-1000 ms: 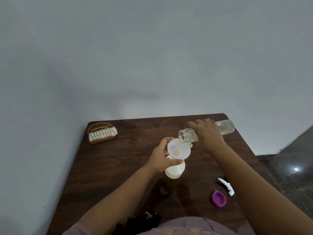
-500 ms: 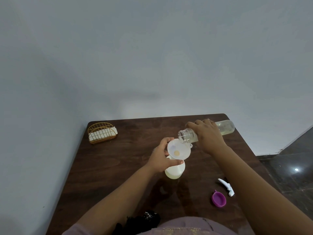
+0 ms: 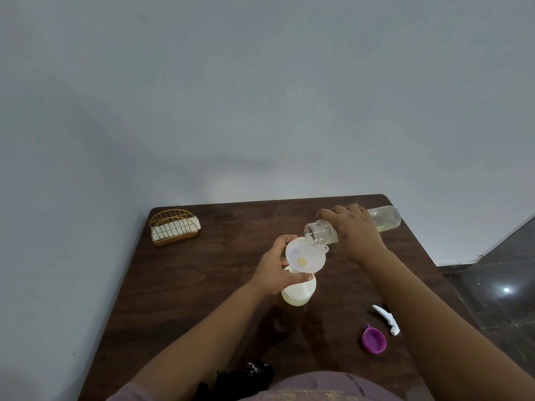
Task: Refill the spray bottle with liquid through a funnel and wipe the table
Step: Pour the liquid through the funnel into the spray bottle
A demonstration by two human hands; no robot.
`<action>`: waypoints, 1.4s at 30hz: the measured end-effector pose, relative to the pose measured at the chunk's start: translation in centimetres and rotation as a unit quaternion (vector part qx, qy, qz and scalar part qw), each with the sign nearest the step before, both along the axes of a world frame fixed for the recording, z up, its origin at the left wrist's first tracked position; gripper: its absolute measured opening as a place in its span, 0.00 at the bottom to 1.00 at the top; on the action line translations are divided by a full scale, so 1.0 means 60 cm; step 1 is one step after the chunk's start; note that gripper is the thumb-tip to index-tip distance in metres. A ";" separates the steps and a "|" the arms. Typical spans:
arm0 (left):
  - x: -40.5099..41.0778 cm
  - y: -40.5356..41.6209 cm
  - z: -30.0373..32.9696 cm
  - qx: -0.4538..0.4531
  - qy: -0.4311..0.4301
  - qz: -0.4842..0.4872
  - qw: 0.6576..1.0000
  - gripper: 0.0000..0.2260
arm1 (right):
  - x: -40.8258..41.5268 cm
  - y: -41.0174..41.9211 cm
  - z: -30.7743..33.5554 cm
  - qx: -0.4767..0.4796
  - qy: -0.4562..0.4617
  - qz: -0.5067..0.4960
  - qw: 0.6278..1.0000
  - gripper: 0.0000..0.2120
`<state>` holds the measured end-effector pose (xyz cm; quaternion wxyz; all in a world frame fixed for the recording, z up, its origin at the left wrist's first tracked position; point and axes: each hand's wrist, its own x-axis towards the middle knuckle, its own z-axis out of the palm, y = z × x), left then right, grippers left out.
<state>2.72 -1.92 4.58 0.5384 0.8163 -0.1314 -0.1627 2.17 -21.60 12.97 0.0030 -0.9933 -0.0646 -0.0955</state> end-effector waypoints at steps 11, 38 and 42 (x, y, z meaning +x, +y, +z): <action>-0.002 0.002 0.000 -0.004 0.003 0.000 1.000 0.37 | -0.002 0.001 -0.004 0.013 -0.010 0.000 1.000 0.23; -0.002 0.003 0.001 0.003 0.002 -0.002 1.000 0.38 | -0.002 0.002 0.002 -0.003 -0.011 -0.001 1.000 0.23; -0.004 0.005 0.001 0.004 -0.002 -0.001 1.000 0.37 | -0.002 0.001 0.000 0.004 -0.020 0.001 1.000 0.22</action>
